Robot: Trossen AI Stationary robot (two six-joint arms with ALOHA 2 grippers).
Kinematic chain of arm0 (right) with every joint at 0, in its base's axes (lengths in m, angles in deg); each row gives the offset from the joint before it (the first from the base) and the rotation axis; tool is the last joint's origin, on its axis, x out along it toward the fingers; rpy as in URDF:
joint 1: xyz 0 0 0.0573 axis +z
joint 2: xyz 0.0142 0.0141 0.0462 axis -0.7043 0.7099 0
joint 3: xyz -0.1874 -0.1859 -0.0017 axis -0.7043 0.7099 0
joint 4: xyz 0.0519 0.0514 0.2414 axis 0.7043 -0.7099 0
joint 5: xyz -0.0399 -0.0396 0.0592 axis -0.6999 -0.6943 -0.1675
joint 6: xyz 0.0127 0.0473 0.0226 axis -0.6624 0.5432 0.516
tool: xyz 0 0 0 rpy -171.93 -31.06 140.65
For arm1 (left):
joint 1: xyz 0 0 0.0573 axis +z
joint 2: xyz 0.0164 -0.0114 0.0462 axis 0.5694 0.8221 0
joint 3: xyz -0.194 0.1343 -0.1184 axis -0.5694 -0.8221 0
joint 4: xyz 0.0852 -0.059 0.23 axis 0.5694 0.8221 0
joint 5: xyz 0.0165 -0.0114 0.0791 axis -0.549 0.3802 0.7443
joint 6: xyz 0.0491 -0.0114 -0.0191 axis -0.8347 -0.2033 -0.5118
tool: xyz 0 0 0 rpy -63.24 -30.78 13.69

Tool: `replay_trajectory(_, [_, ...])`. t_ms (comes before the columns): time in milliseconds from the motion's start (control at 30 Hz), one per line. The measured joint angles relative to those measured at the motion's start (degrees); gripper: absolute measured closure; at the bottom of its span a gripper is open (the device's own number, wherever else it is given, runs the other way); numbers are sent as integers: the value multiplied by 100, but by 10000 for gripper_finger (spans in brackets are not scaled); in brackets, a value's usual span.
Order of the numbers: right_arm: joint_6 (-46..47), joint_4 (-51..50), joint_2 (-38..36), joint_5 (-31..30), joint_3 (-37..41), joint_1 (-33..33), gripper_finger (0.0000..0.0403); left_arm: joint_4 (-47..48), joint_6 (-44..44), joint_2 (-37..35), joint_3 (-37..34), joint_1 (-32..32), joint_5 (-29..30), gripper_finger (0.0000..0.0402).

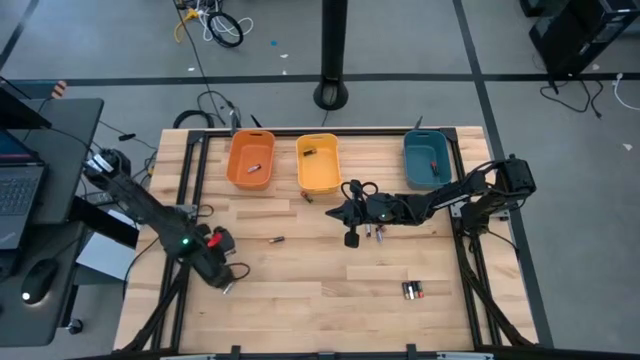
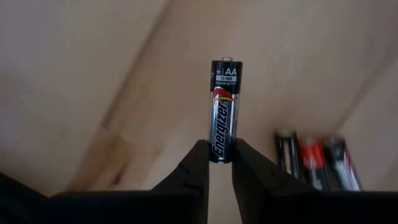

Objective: Sort batteries
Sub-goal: Put the silver battery into the orange bin

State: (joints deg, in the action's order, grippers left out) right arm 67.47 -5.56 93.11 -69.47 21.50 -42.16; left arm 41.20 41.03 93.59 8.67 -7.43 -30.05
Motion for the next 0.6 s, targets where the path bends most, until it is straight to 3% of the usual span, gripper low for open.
replay_trajectory(267, [0,0,0,0,0,-16,389,19,-1526,-473,306,1480,463,347])
replay_trajectory(600, [17,0,0,0,0,-17,389,469,-3802,-814,1310,4190,1105,347])
